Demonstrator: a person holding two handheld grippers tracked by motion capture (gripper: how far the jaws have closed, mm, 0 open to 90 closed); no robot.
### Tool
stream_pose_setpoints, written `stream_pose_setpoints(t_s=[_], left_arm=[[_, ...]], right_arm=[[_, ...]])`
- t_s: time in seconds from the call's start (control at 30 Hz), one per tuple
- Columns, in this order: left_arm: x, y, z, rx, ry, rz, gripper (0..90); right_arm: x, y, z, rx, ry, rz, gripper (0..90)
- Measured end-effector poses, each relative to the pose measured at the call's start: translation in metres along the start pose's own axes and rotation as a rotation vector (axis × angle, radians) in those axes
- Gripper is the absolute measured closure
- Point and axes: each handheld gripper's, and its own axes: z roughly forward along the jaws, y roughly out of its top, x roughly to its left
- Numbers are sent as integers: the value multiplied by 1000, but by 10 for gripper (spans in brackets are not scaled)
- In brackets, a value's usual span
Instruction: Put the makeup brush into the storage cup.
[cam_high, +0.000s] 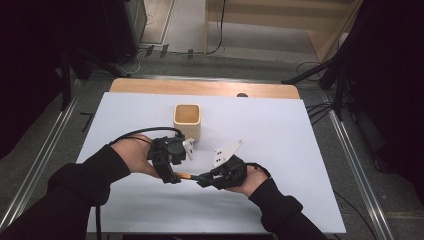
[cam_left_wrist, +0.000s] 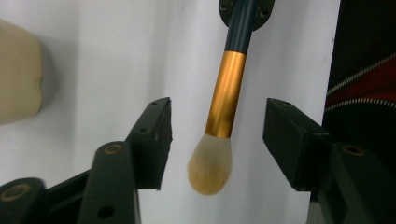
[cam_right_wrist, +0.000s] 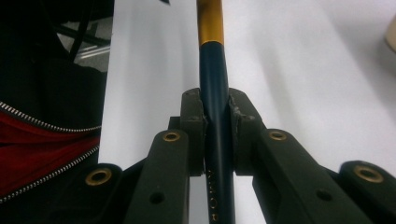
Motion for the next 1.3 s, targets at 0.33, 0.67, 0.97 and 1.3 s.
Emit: stream_pose_setpoints(t_s=[0.33, 0.67, 0.97, 1.3], left_arm=[[4, -43, -25, -274, 39, -91, 319], [-2, -66, -26, -382, 65, -132, 267], [-5, -76, -4, -454, 40, -201, 260], [-7, -86, 6, -627, 15, -324, 262]], right_arm=[[0, -10, -24, -93, -30, 60, 799], [-2, -20, -43, -161, -68, 110, 799], [-2, -27, -55, -200, -101, 127, 798], [-2, -32, -63, -260, -117, 155, 798]])
